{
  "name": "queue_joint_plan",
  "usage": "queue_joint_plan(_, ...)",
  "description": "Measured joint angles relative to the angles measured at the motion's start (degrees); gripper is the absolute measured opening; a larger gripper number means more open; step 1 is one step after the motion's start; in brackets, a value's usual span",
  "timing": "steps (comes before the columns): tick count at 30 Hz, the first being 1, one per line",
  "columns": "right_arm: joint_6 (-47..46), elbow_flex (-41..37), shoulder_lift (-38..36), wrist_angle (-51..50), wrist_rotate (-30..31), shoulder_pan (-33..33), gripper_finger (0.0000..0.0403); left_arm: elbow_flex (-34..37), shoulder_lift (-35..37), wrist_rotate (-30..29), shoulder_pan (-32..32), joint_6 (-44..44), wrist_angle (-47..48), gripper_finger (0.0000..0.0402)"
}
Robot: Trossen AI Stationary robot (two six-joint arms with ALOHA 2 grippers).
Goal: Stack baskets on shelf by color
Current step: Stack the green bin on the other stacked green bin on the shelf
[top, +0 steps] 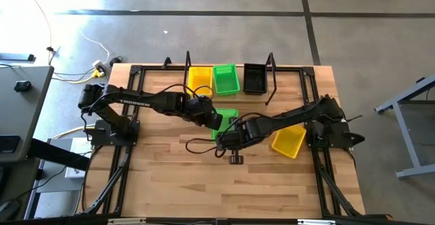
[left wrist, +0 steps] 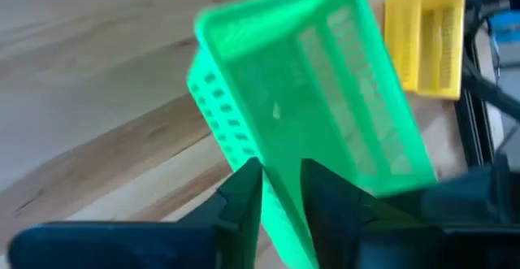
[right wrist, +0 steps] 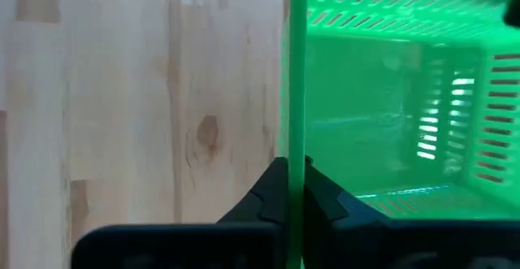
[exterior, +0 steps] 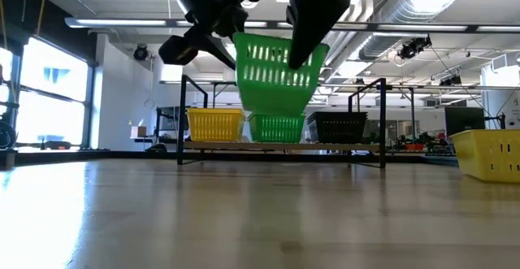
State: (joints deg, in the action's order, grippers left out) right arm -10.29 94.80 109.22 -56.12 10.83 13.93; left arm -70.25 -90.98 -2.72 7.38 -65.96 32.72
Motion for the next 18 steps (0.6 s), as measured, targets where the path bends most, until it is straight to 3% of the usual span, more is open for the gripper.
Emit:
queue_joint_plan(9,-7.44,0.0,-0.03,-3.48,0.12,0.09,0.0,-0.05,0.04,8.58,4.55,11.23,0.21,0.0137)
queue_joint_plan(18,-14.18,0.0,-0.23,-6.94,0.02,1.33,0.0,-0.05,0.04,11.5,9.6,20.84,0.35,0.0134)
